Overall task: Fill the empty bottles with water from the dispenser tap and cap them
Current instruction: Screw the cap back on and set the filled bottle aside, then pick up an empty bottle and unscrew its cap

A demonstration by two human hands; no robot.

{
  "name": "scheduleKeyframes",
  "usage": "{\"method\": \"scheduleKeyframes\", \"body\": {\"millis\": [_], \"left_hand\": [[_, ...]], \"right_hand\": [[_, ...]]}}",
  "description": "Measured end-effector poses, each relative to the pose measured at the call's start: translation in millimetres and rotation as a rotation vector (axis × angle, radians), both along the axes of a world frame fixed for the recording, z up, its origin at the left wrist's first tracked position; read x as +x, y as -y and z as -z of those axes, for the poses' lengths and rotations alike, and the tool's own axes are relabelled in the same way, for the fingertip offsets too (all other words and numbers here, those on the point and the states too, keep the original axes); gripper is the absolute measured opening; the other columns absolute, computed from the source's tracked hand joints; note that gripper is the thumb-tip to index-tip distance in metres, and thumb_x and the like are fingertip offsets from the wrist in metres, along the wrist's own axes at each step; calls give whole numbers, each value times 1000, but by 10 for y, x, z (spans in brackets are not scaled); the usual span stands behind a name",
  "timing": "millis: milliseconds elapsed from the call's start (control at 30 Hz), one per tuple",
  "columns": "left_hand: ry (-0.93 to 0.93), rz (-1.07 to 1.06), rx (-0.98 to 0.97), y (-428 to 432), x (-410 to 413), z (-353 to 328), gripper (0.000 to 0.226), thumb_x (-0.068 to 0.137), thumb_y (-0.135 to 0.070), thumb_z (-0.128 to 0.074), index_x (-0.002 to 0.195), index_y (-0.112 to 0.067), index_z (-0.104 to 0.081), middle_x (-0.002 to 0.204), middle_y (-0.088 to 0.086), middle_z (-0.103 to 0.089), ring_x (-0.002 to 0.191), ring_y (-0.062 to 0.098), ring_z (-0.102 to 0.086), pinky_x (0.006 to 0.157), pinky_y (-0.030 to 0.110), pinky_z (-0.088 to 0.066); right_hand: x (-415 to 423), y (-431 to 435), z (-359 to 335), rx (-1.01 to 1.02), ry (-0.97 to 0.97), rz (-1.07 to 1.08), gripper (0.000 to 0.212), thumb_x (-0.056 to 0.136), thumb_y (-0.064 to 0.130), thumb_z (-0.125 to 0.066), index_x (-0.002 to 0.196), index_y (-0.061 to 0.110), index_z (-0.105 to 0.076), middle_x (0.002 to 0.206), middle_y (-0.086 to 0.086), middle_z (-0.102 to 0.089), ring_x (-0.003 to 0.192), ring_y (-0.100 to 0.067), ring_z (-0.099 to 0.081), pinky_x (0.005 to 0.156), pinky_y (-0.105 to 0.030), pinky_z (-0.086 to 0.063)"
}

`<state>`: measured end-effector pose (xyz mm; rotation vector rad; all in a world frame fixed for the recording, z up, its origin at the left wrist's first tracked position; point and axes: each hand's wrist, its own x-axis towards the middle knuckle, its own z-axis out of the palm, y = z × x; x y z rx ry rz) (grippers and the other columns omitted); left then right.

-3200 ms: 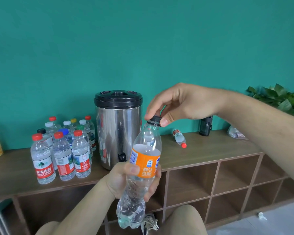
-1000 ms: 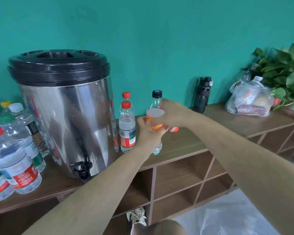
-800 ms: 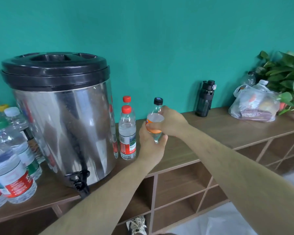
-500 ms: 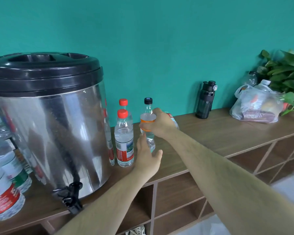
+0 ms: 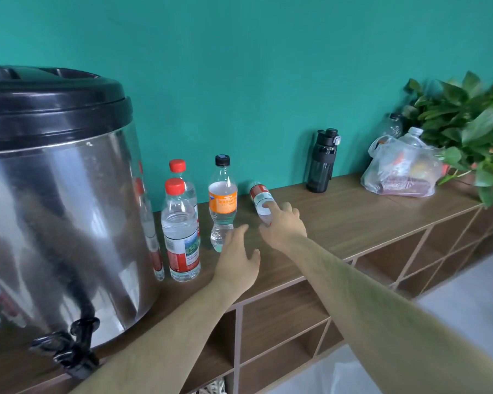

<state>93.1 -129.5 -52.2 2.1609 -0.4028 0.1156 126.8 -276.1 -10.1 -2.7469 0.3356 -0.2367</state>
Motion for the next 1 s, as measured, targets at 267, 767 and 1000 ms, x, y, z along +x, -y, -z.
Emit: {"method": "scheduleKeyframes", "body": {"millis": [267, 767, 1000], "left_hand": [[-10, 126, 92, 136, 240, -203, 75, 97, -8, -61, 161, -15, -22, 166, 4, -24, 152, 18, -24, 114, 20, -20], [20, 162, 165, 116, -380, -467, 78, 96, -22, -67, 160, -28, -23, 167, -7, -21, 150, 16, -30, 117, 32, -32], [-4, 93, -125, 69, -1159, -922, 95, 65, -64, -83, 145, -40, -37, 139, -16, -55, 127, 9, -54, 106, 38, -47]], "right_hand": [[402, 75, 314, -3, -107, 24, 47, 106, 35, -52, 151, 35, -41, 136, -14, -45, 123, -33, -51, 97, -45, -52], [-761, 276, -280, -239, 355, 6, 28, 110, 39, -34, 120, 20, -52, 101, -4, -65, 92, -28, -60, 79, -40, -51], [-1660, -84, -1338, -315, 367, -107, 34, 108, 41, -38, 94, 12, -50, 60, 0, -48, 60, -30, -55, 52, -33, -33]]}}
